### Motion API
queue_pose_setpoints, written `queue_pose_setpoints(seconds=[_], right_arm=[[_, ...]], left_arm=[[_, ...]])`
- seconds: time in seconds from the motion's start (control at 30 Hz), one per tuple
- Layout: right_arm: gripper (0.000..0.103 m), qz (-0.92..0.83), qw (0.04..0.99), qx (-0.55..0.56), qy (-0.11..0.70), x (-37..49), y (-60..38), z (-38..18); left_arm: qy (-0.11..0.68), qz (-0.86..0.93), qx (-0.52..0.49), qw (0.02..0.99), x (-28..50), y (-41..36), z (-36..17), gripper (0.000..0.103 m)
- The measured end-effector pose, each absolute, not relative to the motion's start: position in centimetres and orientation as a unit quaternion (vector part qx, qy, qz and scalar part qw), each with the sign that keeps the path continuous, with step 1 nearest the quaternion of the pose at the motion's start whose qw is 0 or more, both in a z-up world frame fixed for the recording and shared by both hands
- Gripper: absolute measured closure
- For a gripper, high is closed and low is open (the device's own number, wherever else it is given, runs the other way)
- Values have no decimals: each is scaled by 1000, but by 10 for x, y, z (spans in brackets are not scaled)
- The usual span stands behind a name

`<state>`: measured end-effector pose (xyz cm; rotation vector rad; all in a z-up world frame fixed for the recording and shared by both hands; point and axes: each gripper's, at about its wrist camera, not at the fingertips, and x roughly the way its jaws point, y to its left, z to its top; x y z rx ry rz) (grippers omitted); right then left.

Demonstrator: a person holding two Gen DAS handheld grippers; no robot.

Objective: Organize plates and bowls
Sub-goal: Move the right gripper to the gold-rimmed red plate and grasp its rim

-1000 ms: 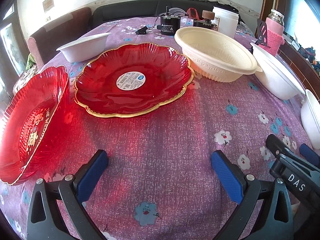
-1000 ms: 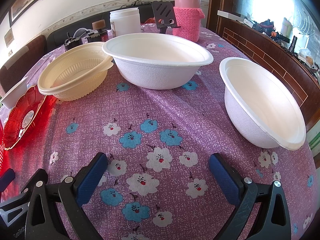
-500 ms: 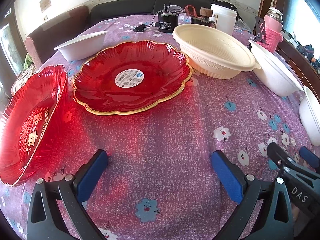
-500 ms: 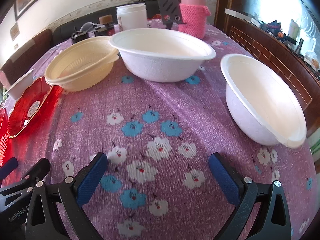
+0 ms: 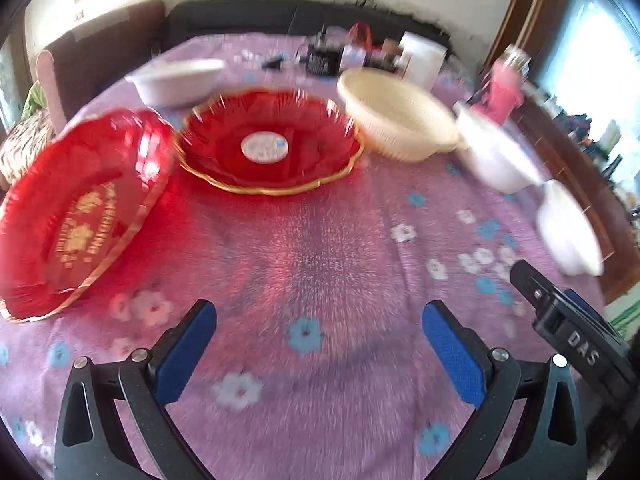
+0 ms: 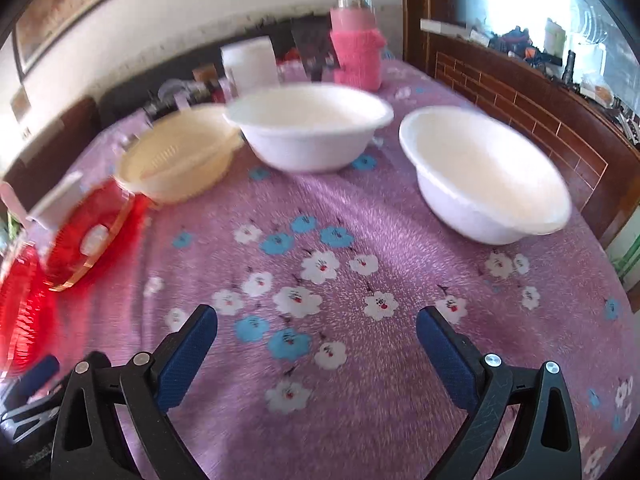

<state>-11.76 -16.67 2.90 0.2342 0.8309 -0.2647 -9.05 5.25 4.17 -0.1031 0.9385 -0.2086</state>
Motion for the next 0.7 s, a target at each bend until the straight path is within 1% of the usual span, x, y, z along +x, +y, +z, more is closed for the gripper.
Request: queue_pose_setpoints(seconds=[0.07, 0.2, 0.33, 0.43, 0.5, 0.57, 0.63, 0.7], right_arm=[[2, -122, 920, 101, 358, -137, -158, 53], [2, -104, 960, 75, 250, -184, -139, 125], [2, -57, 983, 88, 154, -214, -130, 208], [2, -17, 991, 87, 96, -227, -127, 281], [1, -3, 993, 89, 74, -226, -126, 324], [1, 22, 993, 97, 65, -218, -122, 367], [1, 36, 992, 105, 62, -202, -119, 405], [1, 43, 991, 106, 70, -184, -115, 418]], left_arm=[[406, -112, -48, 906, -118, 68, 73, 0], [320, -136, -52, 936, -172, 105, 150, 0], [199, -132, -37, 970, -223, 140, 252, 0], [134, -105, -28, 985, -238, 161, 326, 0], [111, -82, -12, 990, -238, 172, 365, 0], [99, -52, 9, 994, -221, 174, 405, 0], [98, -21, 31, 995, -198, 177, 431, 0], [112, -12, 38, 993, -174, 179, 438, 0]])
